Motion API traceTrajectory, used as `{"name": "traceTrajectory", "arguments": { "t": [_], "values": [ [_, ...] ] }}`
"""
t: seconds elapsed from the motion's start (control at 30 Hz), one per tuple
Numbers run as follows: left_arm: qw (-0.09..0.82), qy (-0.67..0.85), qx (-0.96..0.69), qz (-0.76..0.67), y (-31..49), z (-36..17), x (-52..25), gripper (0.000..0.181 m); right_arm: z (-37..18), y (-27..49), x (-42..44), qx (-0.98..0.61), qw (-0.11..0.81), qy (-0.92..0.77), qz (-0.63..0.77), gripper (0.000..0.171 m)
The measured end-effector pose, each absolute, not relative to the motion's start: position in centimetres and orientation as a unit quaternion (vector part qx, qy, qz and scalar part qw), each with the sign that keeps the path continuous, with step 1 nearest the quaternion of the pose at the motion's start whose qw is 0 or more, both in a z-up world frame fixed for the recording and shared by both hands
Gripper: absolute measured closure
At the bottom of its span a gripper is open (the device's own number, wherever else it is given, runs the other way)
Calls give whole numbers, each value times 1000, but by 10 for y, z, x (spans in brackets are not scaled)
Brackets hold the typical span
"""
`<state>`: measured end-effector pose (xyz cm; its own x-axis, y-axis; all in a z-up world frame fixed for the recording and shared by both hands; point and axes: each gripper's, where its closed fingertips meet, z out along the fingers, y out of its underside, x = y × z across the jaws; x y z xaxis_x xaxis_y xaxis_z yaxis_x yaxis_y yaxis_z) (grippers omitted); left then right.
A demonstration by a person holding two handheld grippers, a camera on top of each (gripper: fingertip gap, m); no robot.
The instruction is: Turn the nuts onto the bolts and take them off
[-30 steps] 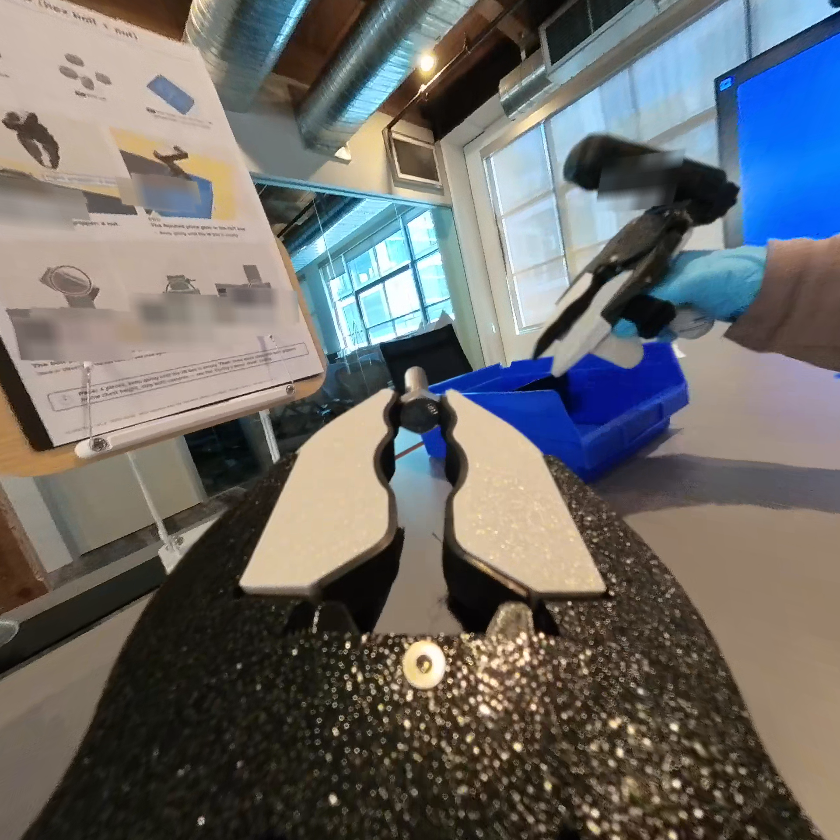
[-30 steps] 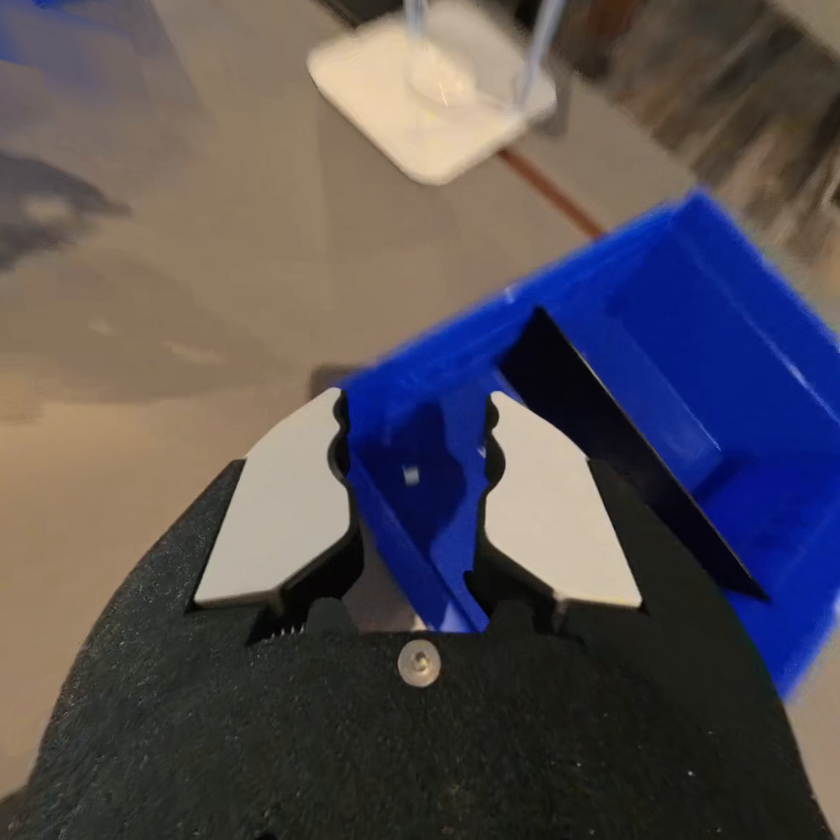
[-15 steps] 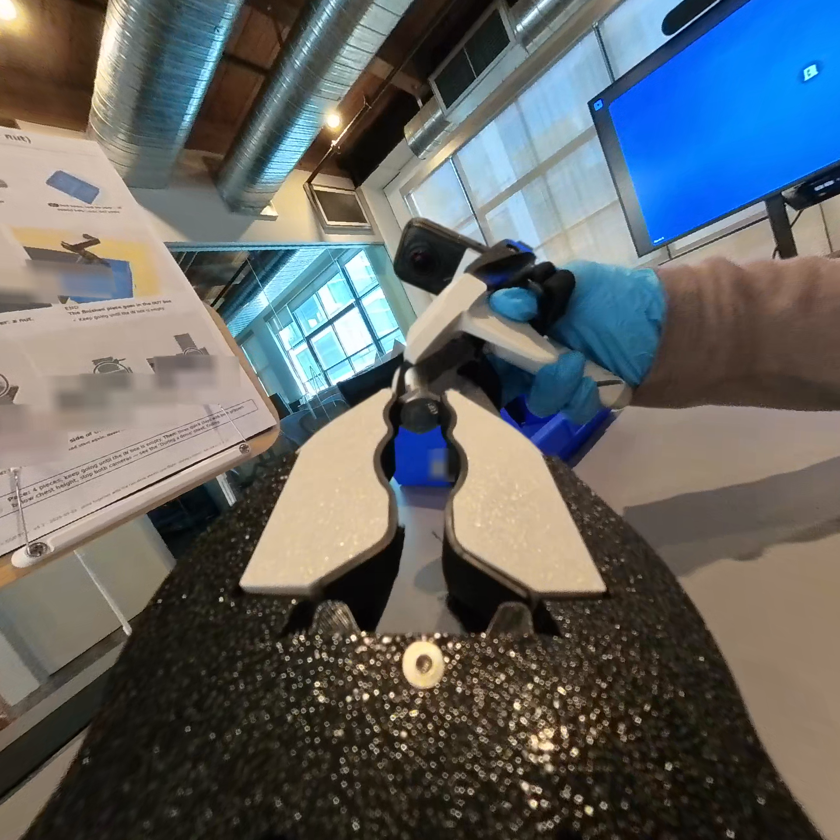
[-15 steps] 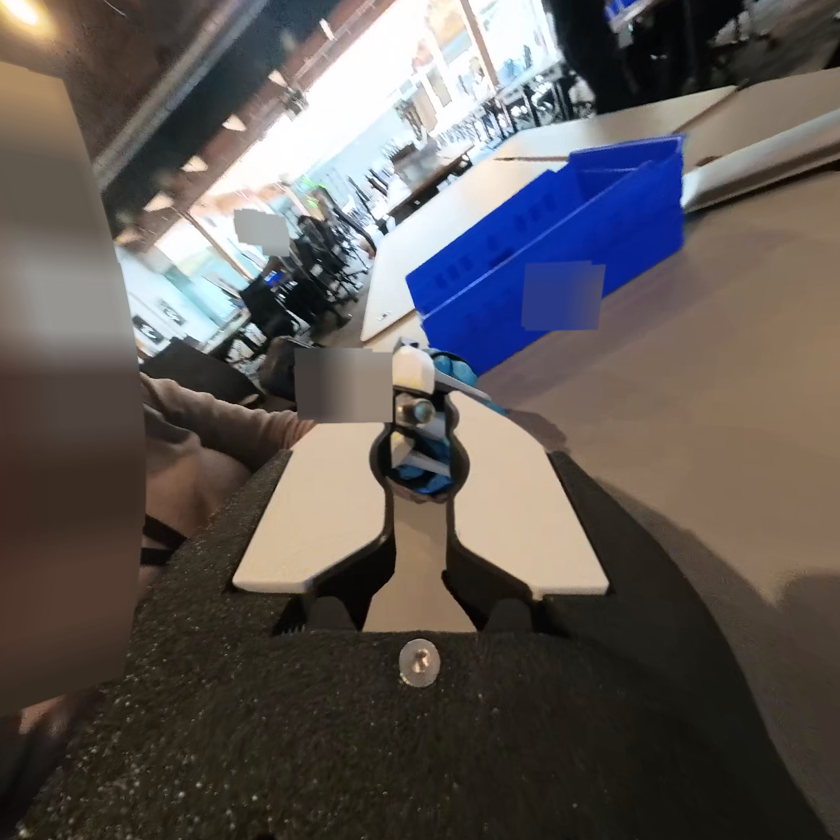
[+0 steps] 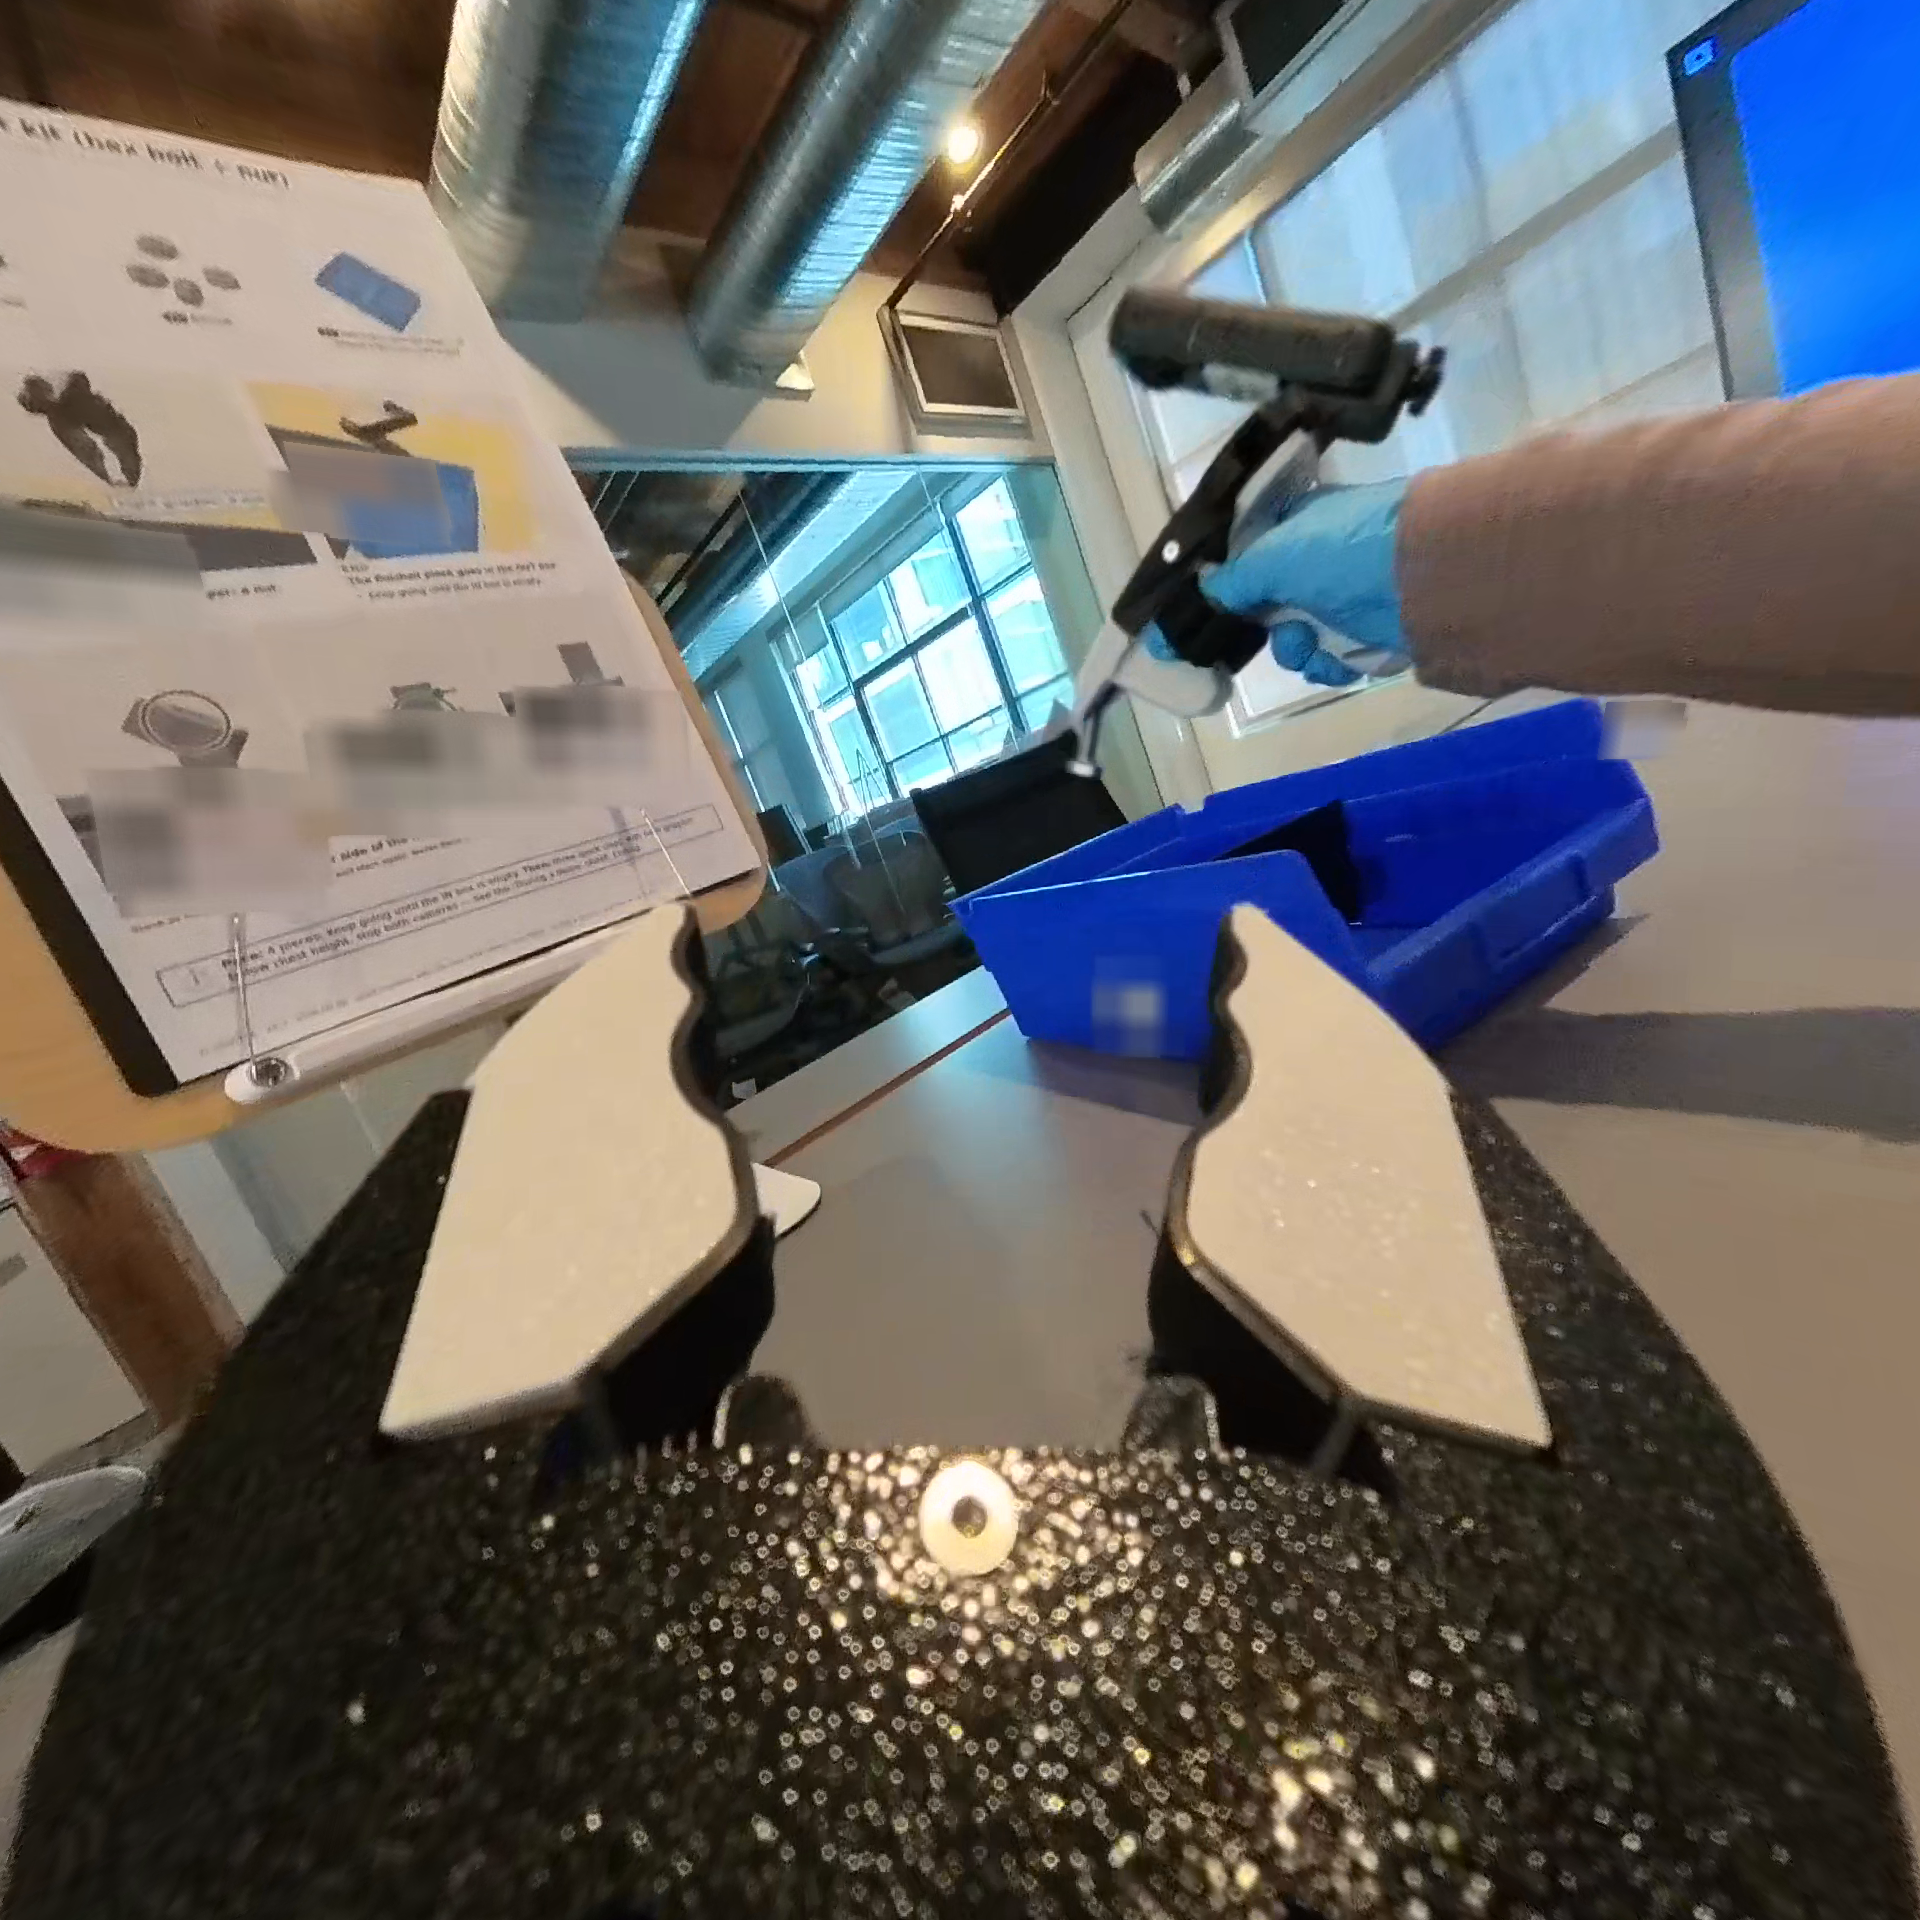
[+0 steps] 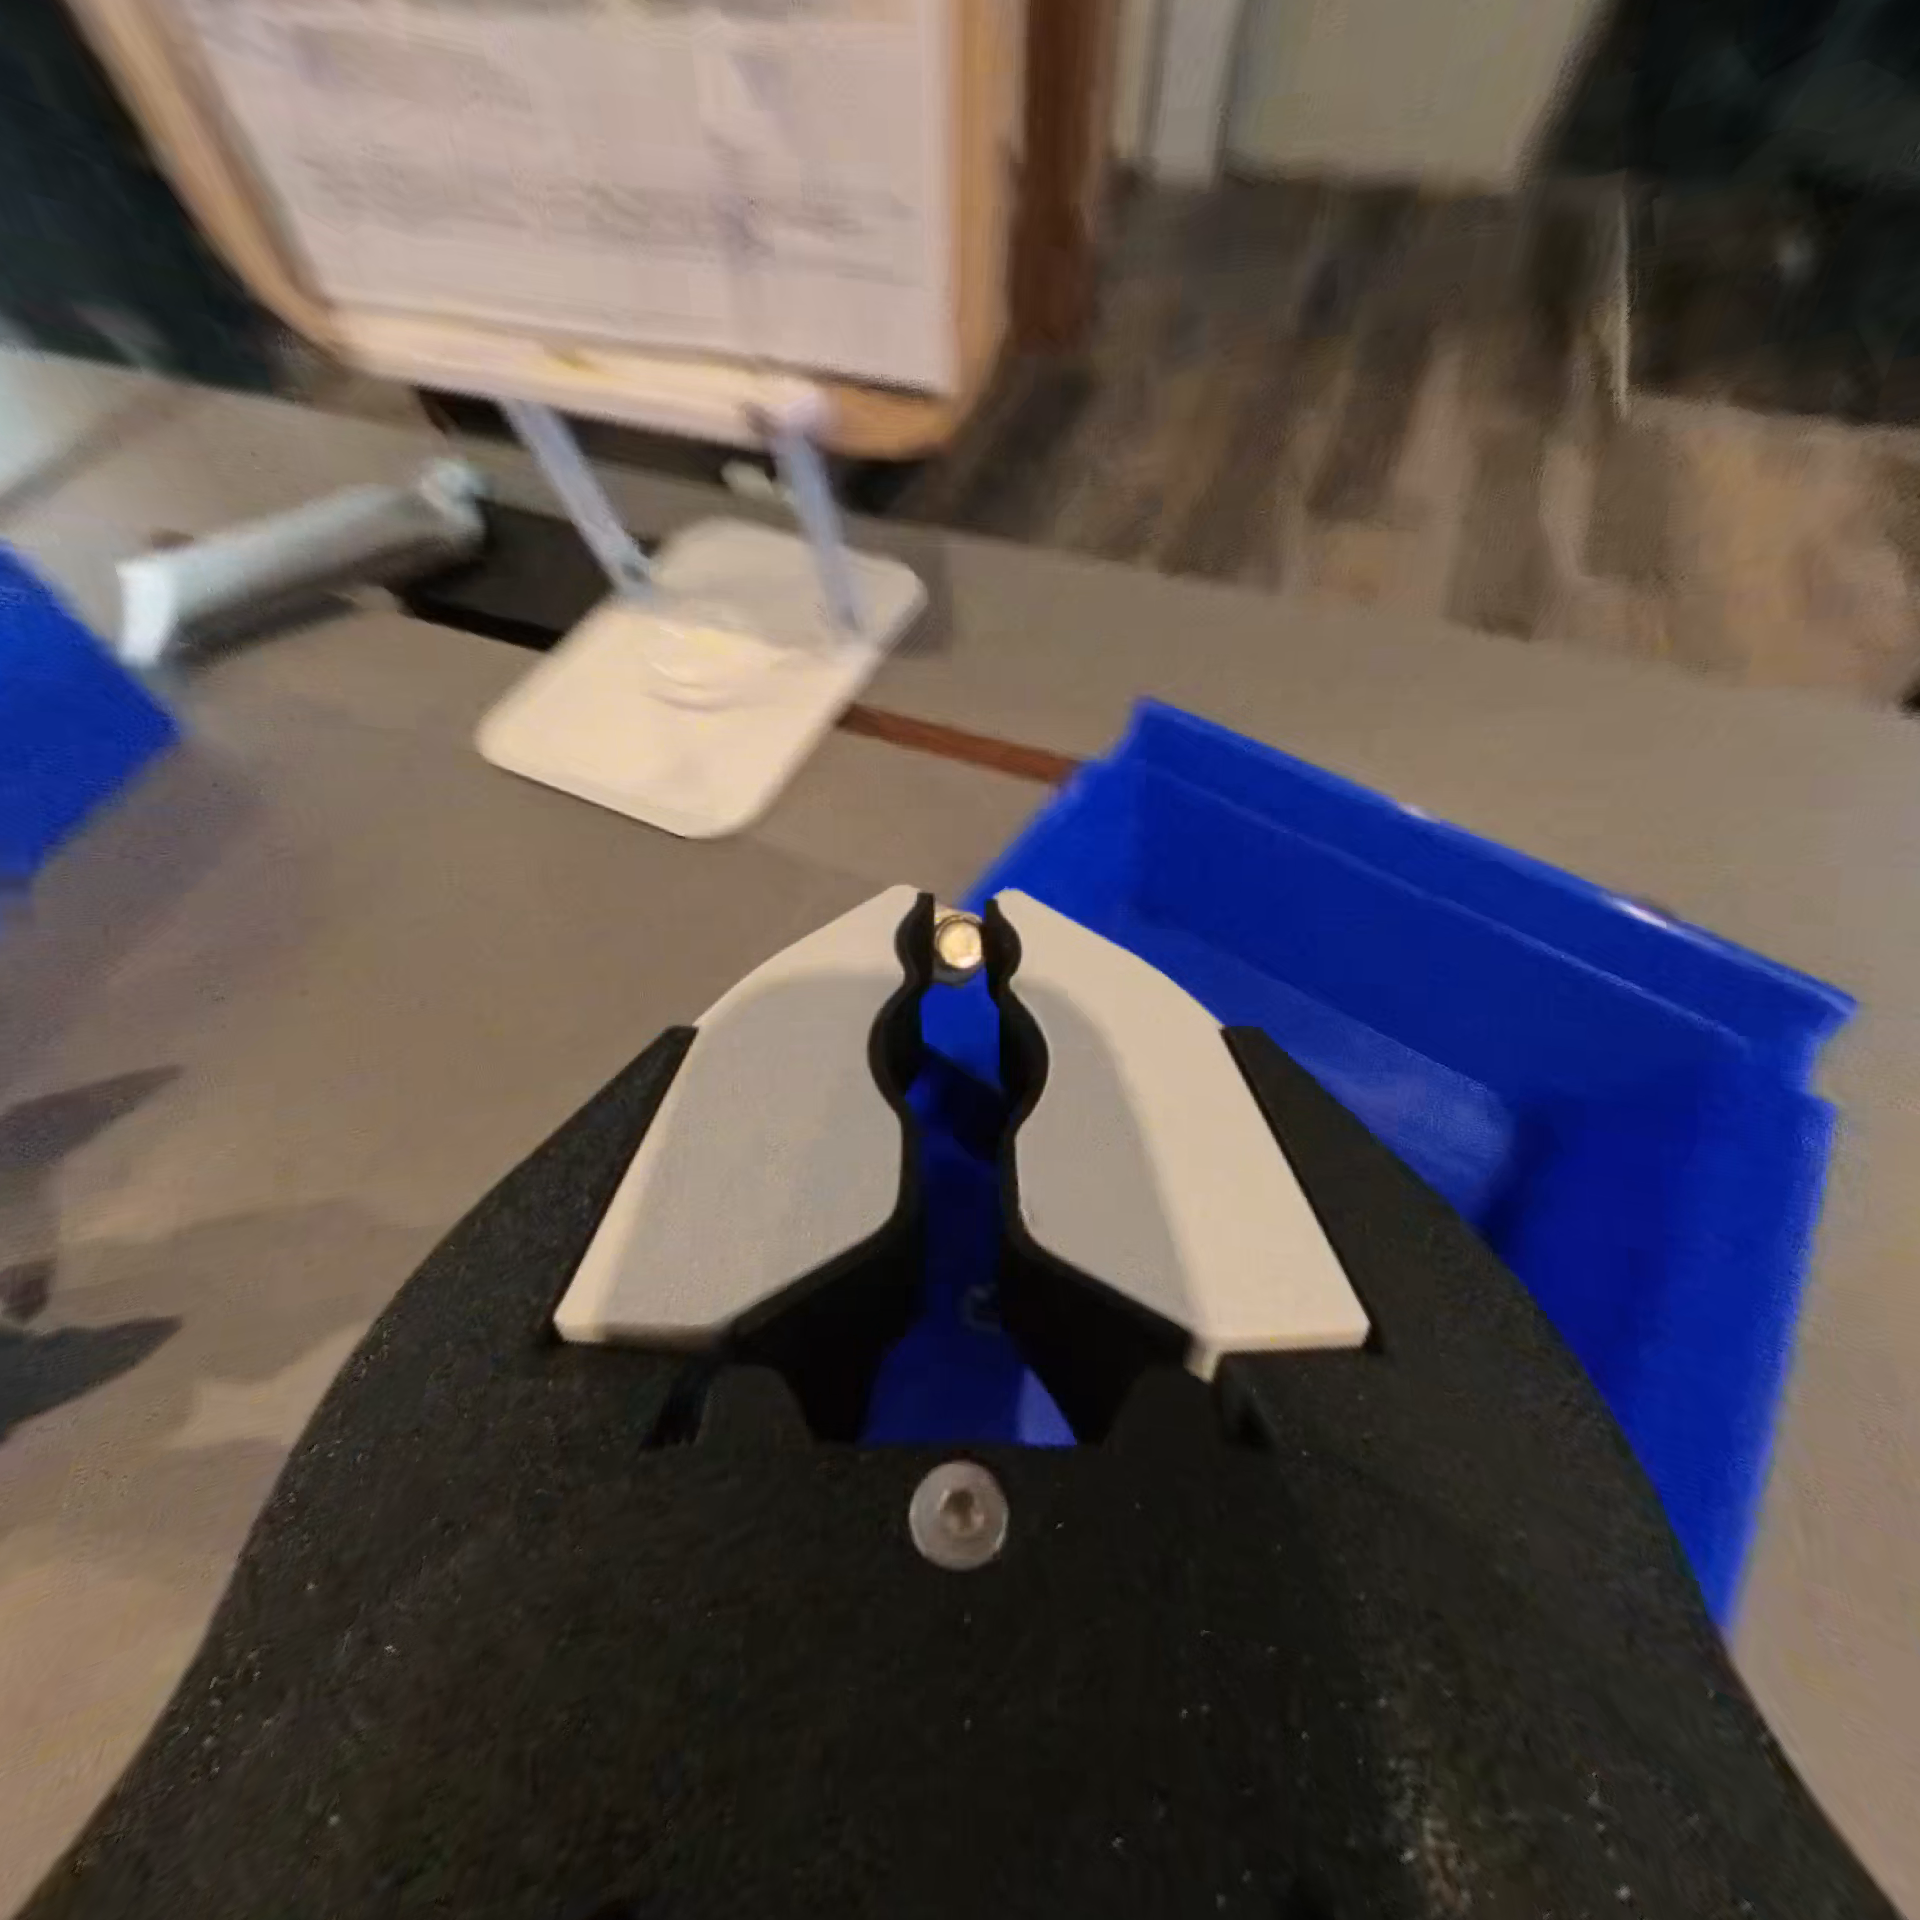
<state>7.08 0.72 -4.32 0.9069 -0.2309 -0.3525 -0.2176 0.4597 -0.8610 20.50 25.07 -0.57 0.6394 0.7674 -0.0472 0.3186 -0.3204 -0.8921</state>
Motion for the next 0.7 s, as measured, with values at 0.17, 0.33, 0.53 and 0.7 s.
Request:
{"name": "traceTrajectory", "arguments": {
  "t": [0.17, 0.33, 0.53, 0.7],
  "values": [
    [821, 202, -534, -9, 12, -46, 66, 92, -66, 303, 232, -857, 351, -354, 130, 162],
    [814, 187, -550, -14, 17, -50, 61, 93, -99, 302, 225, -871, 292, -377, 117, 149],
    [811, 148, -565, -23, 24, -52, 47, 97, -17, 250, 143, -773, 406, -428, 234, 137],
    [806, 163, -569, -23, 25, -55, 52, 105, 40, 95, -9, -582, 385, -652, 296, 140]
  ]
}}
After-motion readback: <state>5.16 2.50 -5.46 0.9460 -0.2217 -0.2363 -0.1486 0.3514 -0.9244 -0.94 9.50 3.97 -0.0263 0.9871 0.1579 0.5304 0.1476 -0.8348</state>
